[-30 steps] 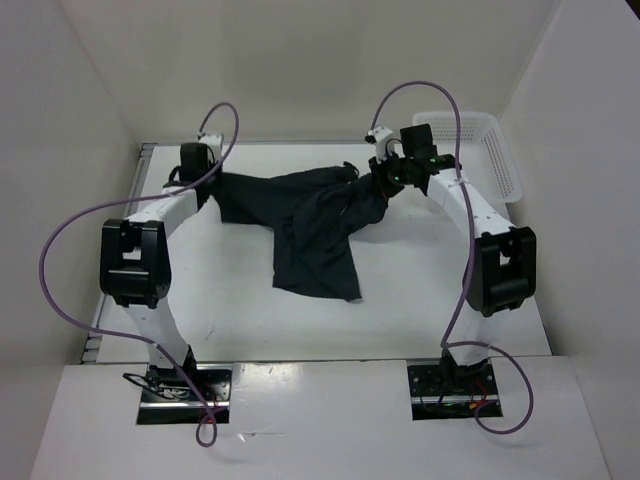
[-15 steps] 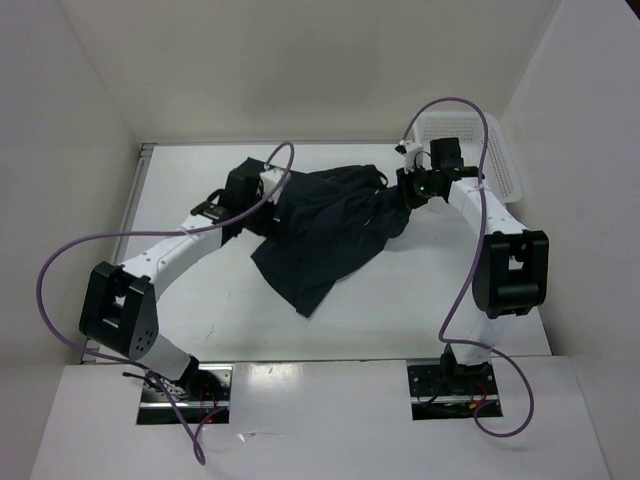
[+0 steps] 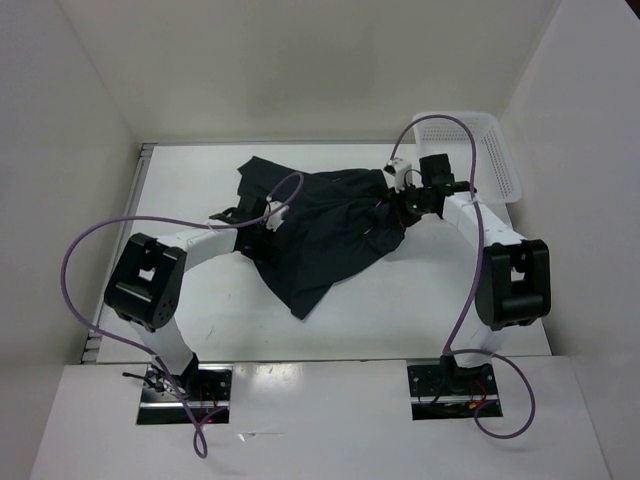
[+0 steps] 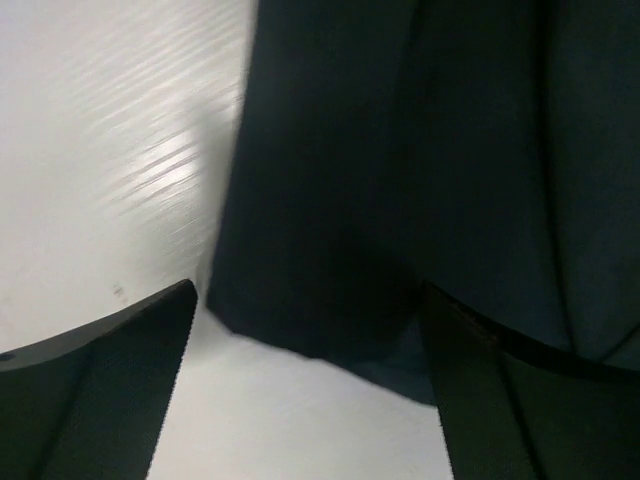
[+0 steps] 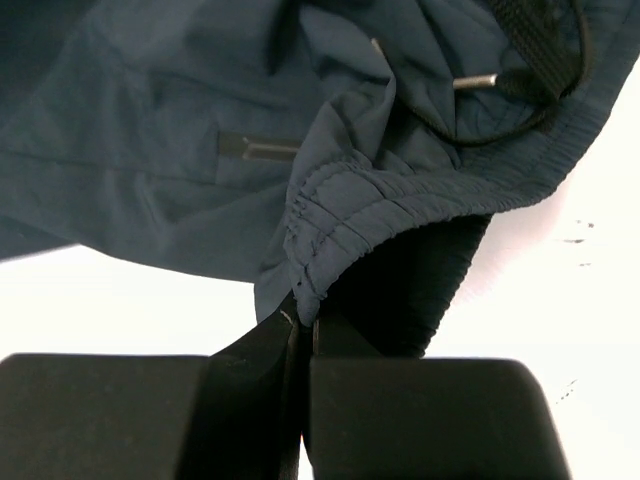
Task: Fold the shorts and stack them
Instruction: Flatten the shorts out
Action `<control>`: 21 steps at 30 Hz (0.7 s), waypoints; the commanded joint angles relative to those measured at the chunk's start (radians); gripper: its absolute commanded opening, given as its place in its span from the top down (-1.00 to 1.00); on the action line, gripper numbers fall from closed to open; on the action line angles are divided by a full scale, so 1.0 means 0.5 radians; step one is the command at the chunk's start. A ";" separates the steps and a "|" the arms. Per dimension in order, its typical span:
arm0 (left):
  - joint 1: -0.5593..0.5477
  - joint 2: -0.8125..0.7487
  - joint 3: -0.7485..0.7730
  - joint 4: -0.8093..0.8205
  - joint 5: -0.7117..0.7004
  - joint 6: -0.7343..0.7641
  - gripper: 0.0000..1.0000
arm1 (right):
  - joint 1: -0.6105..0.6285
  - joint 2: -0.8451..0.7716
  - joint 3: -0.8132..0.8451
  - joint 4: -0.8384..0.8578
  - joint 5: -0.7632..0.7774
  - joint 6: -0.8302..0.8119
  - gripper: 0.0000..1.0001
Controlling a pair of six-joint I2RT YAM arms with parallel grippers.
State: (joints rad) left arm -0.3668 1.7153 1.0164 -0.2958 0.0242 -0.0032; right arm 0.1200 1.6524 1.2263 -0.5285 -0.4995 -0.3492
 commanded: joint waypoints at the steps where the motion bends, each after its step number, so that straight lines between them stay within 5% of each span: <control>1: -0.097 0.094 0.056 0.150 0.086 0.006 -0.90 | 0.018 -0.129 -0.053 0.063 0.060 -0.108 1.00; 2: -0.098 0.116 0.075 0.150 0.126 0.006 -0.73 | 0.018 -0.129 -0.075 0.045 0.060 -0.148 1.00; 3: -0.128 0.143 0.075 0.150 0.145 0.006 -0.21 | 0.018 -0.129 -0.075 0.045 0.088 -0.166 1.00; 7: -0.150 0.144 0.075 0.201 0.057 0.006 1.00 | 0.018 -0.148 -0.096 -0.020 0.109 -0.262 1.00; 13: 0.202 0.180 0.249 0.435 -0.438 0.006 1.00 | 0.018 -0.129 -0.078 -0.228 0.136 -0.568 1.00; 15: 0.328 0.199 0.344 0.460 -0.518 0.006 0.63 | 0.018 -0.129 -0.078 -0.305 0.155 -0.672 1.00; 16: 0.329 0.199 0.372 0.460 -0.518 0.006 0.21 | 0.018 -0.129 -0.133 -0.305 0.183 -0.691 1.00; 18: 0.329 0.141 0.400 0.460 -0.549 0.006 -0.54 | 0.018 -0.148 -0.179 -0.305 0.204 -0.691 0.59; 20: 0.310 0.064 0.425 0.326 -0.549 0.006 -0.67 | 0.018 -0.148 -0.219 -0.277 0.204 -0.630 0.05; 21: 0.286 0.027 0.425 0.276 -0.530 0.006 -0.70 | 0.018 -0.172 -0.219 -0.259 0.183 -0.603 -0.05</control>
State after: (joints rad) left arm -0.1764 1.8034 1.2041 -0.1131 -0.2214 -0.0025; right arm 0.1249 1.6333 1.1332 -0.6430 -0.4137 -0.6365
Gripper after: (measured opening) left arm 0.835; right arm 0.489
